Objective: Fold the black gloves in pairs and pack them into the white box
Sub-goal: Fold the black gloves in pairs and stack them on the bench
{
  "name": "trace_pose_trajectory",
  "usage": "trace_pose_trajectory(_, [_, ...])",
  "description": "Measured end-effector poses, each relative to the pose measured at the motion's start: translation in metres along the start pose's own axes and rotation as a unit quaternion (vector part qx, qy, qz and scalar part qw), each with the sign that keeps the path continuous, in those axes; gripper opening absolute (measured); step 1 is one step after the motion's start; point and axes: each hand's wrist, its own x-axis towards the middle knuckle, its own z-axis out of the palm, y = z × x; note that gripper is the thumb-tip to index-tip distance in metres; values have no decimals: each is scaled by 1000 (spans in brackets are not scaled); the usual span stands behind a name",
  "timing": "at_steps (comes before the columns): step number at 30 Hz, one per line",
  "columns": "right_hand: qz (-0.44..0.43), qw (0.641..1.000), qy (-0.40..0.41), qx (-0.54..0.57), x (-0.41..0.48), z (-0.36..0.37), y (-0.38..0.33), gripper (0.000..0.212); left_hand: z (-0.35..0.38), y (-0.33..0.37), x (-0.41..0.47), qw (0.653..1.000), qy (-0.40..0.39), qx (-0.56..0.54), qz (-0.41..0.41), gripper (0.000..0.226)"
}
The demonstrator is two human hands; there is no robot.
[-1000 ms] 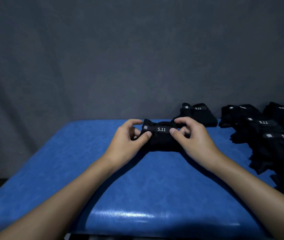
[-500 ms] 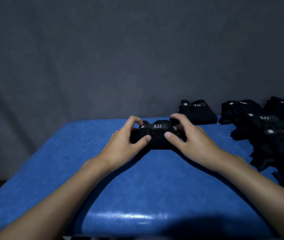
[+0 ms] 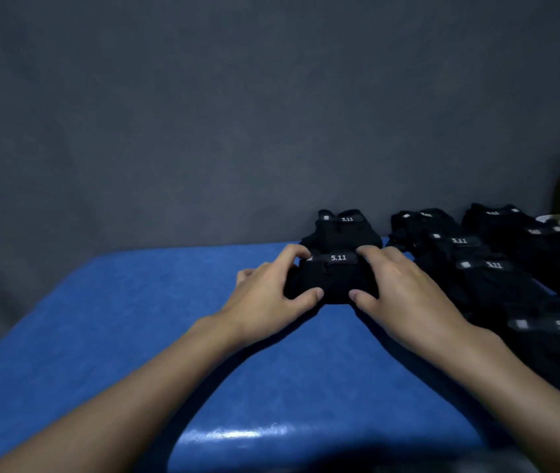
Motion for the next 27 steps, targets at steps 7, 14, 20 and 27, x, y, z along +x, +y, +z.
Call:
trace_pose_trajectory(7, [11, 999, -20, 24, -2, -6, 15, 64, 19, 14, 21, 999, 19, 34, -1, 39])
trace_pose_trajectory(14, [25, 997, -64, 21, 11, -2, 15, 49, 25, 20, 30, 998, 28, 60, -20, 41])
trace_pose_trajectory(20, [24, 993, -119, -3, 22, -11, 16, 42, 23, 28, 28, 997, 18, 68, -45, 44])
trace_pose_trajectory(27, [-41, 993, -112, -18, 11, -52, 23, 46, 7, 61, 15, 988, 80, 107, -75, 63])
